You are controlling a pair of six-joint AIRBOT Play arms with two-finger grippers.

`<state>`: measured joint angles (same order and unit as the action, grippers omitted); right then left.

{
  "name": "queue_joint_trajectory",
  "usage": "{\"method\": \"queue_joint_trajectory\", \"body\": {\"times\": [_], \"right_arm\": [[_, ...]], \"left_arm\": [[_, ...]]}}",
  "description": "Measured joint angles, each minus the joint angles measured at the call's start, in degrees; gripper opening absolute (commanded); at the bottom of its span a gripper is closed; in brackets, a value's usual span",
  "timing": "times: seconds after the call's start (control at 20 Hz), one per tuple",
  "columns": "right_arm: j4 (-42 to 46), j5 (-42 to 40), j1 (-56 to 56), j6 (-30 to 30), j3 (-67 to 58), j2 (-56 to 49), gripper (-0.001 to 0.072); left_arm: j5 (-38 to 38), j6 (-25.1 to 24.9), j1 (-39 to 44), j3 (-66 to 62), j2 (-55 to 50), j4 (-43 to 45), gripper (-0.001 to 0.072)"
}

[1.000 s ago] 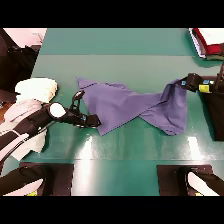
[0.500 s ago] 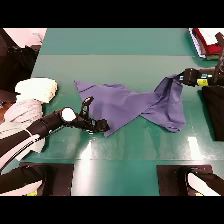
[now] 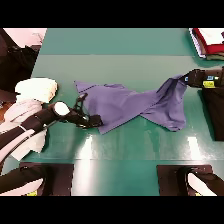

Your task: Fold the shirts.

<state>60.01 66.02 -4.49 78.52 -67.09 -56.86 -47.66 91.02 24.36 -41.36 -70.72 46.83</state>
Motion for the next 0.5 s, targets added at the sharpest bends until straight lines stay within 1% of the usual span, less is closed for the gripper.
{"method": "queue_joint_trajectory", "body": {"times": [0.1,0.2,0.35,0.5], "right_arm": [[0.1,1.2,0.0,0.0,0.0,0.1,0.0016],[0.2,1.4,0.0,0.0,0.0,0.1,0.0017],[0.2,1.4,0.0,0.0,0.0,0.1,0.0017],[0.2,1.4,0.0,0.0,0.0,0.1,0.0017]], "left_arm": [[-2.6,-1.4,-2.8,-0.2,1.3,-0.3,0.0496],[-4.2,-2.5,-3.9,-0.2,2.1,-0.3,0.0496],[-5.7,-3.4,-3.3,0.1,2.7,-0.2,0.0496],[-6.6,-3.5,-0.5,1.4,2.9,-0.2,0.0496]]}}
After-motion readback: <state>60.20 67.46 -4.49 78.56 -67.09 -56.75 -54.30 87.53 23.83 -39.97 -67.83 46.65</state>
